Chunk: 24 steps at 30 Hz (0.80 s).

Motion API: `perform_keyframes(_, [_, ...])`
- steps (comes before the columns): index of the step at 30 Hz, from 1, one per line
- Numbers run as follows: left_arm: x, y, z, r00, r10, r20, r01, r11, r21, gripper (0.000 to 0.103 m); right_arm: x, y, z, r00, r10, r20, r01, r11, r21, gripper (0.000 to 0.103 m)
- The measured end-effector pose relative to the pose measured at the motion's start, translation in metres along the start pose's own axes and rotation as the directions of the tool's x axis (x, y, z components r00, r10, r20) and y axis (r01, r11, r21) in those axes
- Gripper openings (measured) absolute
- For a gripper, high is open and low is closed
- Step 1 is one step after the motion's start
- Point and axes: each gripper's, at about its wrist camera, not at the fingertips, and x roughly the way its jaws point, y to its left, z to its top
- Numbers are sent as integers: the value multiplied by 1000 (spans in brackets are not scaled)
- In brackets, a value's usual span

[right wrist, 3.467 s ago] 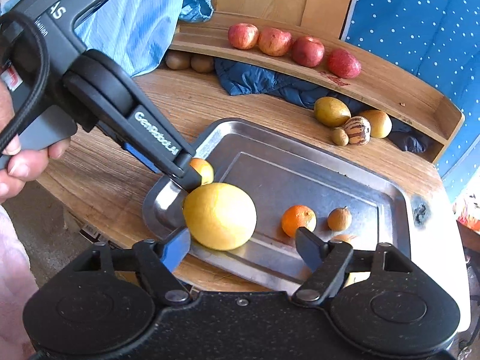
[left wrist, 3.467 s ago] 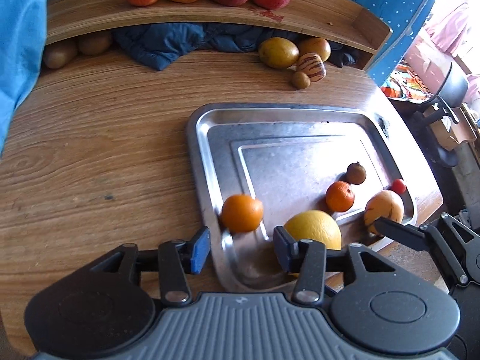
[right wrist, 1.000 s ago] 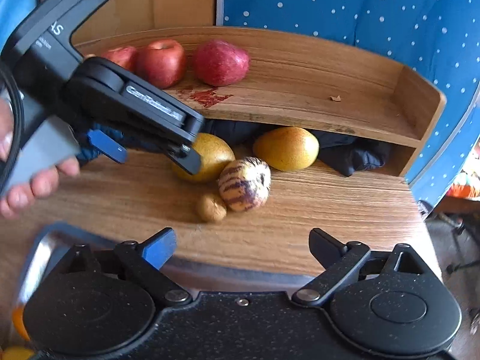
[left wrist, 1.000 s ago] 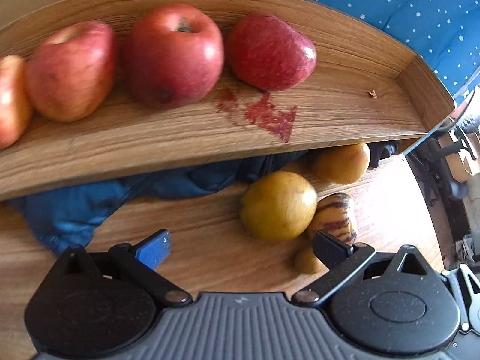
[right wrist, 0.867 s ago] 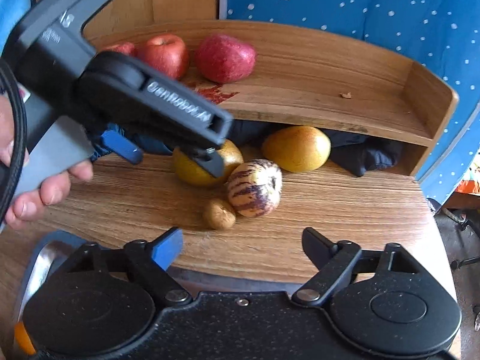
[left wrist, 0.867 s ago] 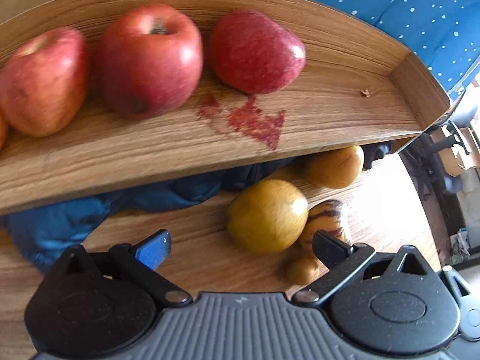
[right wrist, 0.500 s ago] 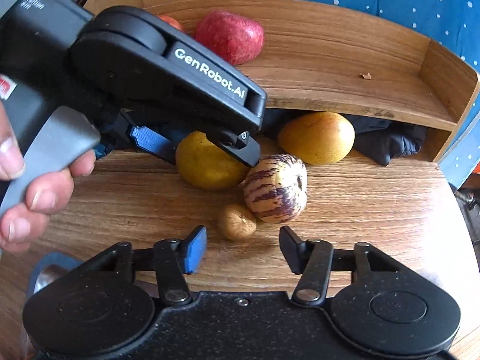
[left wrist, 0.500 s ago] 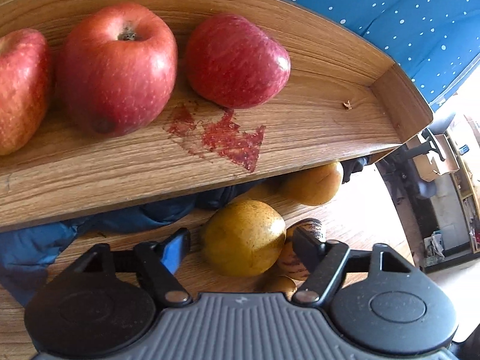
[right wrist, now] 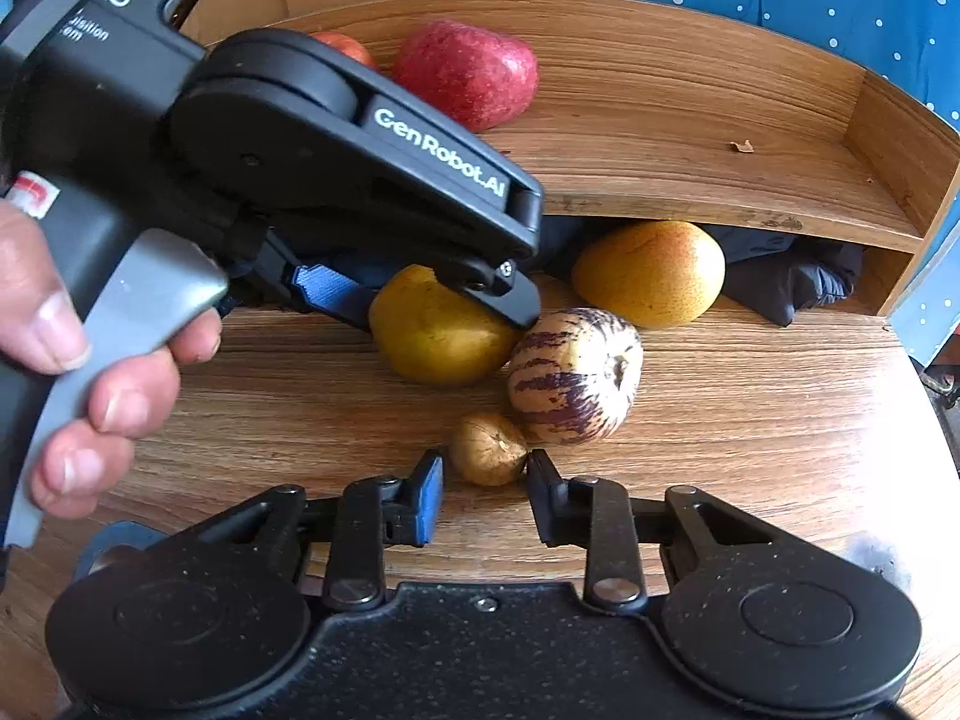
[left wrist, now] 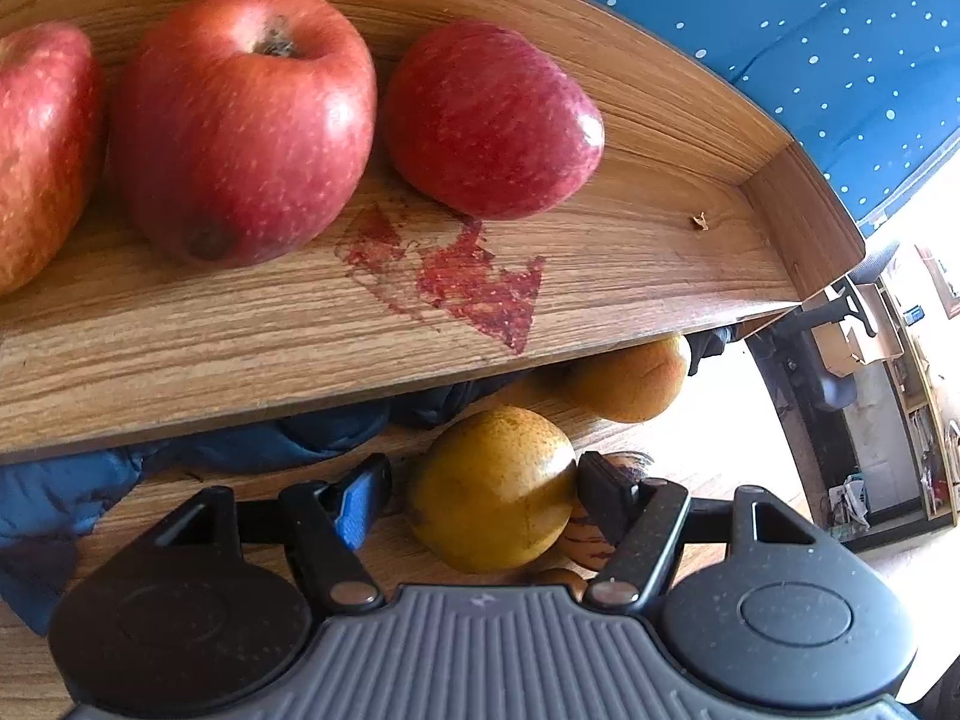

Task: Organize fruits
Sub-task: 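Grasp a round brown pear with the left tool while the right tool grasps a small brown kiwi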

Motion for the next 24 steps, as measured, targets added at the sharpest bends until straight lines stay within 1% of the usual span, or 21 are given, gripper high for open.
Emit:
perform_keyframes(2, [-2,0,0,1000,-22,1,22,1000,-1,64,-1,1,-1,1000,4,4,-4,1000,0,30])
perform_keyframes(14, [-8,-5,-9,1000,18,-8,-18,1000,1,64,0,-5,-5,999,20,25,-20,1000,1,30])
perform_keyframes(17, [-12,-4,-15,999,32,-9,-32,999,-13,64,0,-6,-8,1000,21,23,-21,1000,-4,30])
perform_keyframes(19, [-15,-3,-19,999,38,-10,-38,999,-29,64,1,-7,-7,1000,12,21,-12,1000,-9,32])
perform_keyframes(21, [-18,-1,-23,999,43,-9,-43,998,-40,64,2,-6,-4,1000,10,19,-10,1000,-10,37])
perform_keyframes(24, [-21,1,-26,998,56,-4,-56,997,-55,64,6,-7,1,1000,8,11,-7,999,-31,37])
